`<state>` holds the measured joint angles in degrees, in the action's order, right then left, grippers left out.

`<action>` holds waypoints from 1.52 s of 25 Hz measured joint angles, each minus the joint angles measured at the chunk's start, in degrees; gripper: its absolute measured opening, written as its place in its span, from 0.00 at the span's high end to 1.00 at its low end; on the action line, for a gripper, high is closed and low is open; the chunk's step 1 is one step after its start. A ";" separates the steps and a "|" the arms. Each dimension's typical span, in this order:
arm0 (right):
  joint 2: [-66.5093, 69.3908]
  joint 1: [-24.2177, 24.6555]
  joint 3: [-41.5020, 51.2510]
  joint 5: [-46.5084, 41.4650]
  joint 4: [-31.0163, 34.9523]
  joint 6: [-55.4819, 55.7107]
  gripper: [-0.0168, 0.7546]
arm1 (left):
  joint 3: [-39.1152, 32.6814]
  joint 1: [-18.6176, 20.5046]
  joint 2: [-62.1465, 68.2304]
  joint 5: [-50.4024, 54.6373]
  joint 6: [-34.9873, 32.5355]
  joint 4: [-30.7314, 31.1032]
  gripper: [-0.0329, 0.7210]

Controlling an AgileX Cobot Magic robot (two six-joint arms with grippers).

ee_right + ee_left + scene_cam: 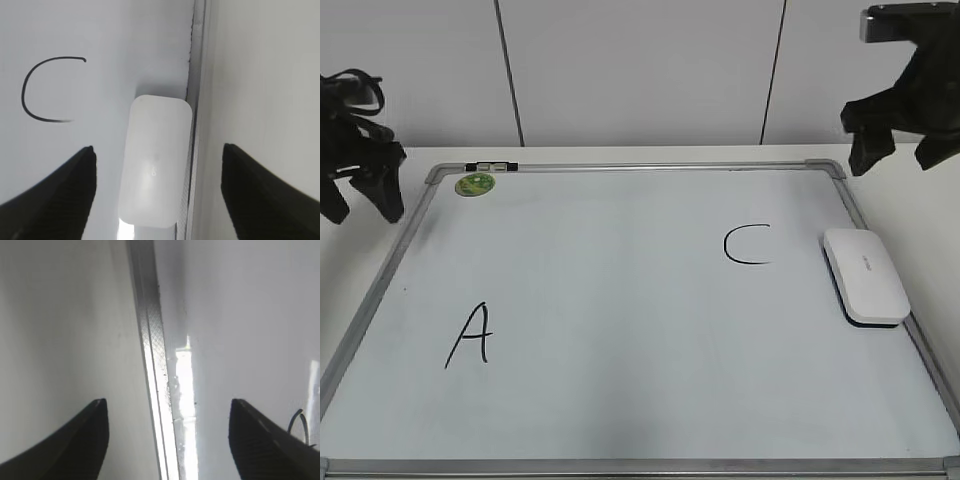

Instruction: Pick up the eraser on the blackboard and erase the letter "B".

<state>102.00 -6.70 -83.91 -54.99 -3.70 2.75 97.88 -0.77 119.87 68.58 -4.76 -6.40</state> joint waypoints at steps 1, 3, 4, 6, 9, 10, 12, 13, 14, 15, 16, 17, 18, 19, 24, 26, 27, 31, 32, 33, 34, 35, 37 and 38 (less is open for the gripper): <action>-1.07 0.00 0.00 -0.85 -0.01 -0.28 0.21 | 0.67 0.00 -0.63 0.41 0.00 0.00 0.24; -3.28 0.00 0.00 -2.77 0.12 -0.99 0.21 | 1.24 0.00 -2.63 0.76 0.00 0.00 0.24; -4.23 0.00 0.00 -3.56 0.12 -1.36 0.21 | 1.24 0.00 -4.13 0.91 0.00 0.00 0.24; -6.59 0.00 0.00 -5.61 0.27 -1.90 0.21 | 1.34 0.00 -7.04 1.18 0.00 -0.24 0.24; -10.15 0.00 0.00 -7.89 0.40 -2.37 0.21 | 1.34 0.00 -12.39 1.50 0.00 -0.33 0.24; -11.66 0.00 0.00 -8.37 0.62 -2.75 0.21 | 1.34 0.00 -14.04 1.62 0.00 -0.38 0.24; -14.93 0.00 0.00 -8.94 1.56 -2.75 0.21 | 1.34 0.00 -18.45 1.99 0.00 -0.58 0.24; -16.32 0.00 0.00 -9.22 1.78 -3.08 0.21 | 1.34 0.00 -20.36 2.13 0.00 -0.70 0.24; -17.94 0.00 0.00 -9.67 2.11 -3.71 0.21 | 1.34 0.00 -22.79 2.39 0.00 -0.83 0.24; -19.55 0.00 0.00 -10.17 2.18 -4.37 0.21 | 1.34 0.00 -25.22 2.51 0.00 -0.92 0.24; -21.11 0.00 0.00 -10.80 2.17 -4.76 0.21 | 1.34 0.00 -27.63 2.51 0.00 -0.92 0.24; -22.60 0.00 0.00 -11.38 2.17 -5.06 0.21 | 1.34 0.00 -29.52 2.59 0.00 -0.92 0.24; -23.84 0.00 0.00 -11.77 2.17 -5.21 0.21 | 1.34 0.00 -31.76 2.72 0.00 -0.92 0.24; -25.05 0.00 0.00 -12.25 2.17 -5.29 0.21 | 1.34 0.00 -33.91 2.83 0.39 -0.92 0.24; -31.77 0.00 0.11 -13.43 2.67 -5.43 0.21 | 1.34 0.00 -42.69 3.45 1.42 -2.89 0.24; -34.05 0.00 0.11 -14.62 3.70 -5.43 0.21 | 1.34 0.00 -46.38 3.86 1.50 -3.65 0.24; -34.90 0.00 0.11 -15.11 3.70 -5.47 0.21 | 1.34 0.00 -48.17 4.00 1.50 -3.79 0.24; -40.18 0.00 0.23 -17.14 4.13 -5.47 0.21 | -1.23 0.00 -55.41 3.99 1.64 -4.16 0.24; -41.34 0.00 0.47 -17.19 4.13 -5.47 0.21 | -3.25 0.00 -57.00 3.99 1.64 -4.40 0.24; -42.85 0.00 1.00 -17.19 4.13 -5.47 0.21 | -5.72 0.00 -58.98 3.99 1.64 -4.53 0.24; -44.48 0.00 1.73 -17.29 4.13 -5.47 0.21 | -8.00 0.00 -60.86 4.13 1.64 -4.63 0.24; -45.87 0.00 2.54 -17.33 3.70 -5.56 0.21 | -10.88 0.00 -62.50 4.13 1.64 -4.61 0.24; -49.43 0.00 4.12 -17.56 3.70 -5.56 0.21 | -16.69 0.00 -66.50 4.13 1.64 -4.79 0.24; -50.99 0.00 5.02 -17.56 3.70 -5.56 0.21 | -19.01 0.00 -68.61 4.16 1.64 -4.79 0.24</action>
<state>51.00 -6.70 -78.89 -72.55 0.00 -2.81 78.88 -0.77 51.26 72.75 -3.12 -11.19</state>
